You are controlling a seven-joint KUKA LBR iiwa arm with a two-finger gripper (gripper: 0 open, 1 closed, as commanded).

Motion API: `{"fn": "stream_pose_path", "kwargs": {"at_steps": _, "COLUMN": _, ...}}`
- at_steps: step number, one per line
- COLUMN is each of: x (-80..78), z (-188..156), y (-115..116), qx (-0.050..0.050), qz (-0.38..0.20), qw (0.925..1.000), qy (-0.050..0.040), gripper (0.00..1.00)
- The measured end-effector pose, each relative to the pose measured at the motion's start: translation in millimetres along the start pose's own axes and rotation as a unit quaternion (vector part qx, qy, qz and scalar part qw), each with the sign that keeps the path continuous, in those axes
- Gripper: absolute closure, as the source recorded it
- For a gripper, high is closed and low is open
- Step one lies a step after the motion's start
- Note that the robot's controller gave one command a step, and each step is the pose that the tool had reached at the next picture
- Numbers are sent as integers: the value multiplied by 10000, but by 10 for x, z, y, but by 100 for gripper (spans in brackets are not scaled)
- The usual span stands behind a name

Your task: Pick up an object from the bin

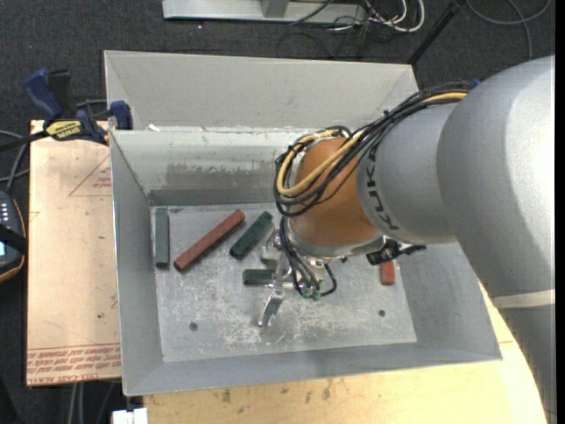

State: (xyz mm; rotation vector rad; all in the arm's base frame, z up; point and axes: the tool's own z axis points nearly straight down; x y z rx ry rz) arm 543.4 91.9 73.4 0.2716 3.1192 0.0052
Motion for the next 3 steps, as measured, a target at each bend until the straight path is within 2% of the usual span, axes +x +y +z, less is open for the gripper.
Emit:
{"fn": "stream_pose_path", "kwargs": {"at_steps": 1, "x": 48, "z": -52, "y": -8, "qx": -32, "qz": 789, "qw": 9969, "qy": -50, "gripper": 100}}
{"fn": "stream_pose_path", "kwargs": {"at_steps": 3, "x": 45, "z": -64, "y": -7, "qx": -28, "qz": 791, "qw": 9969, "qy": -42, "gripper": 100}}
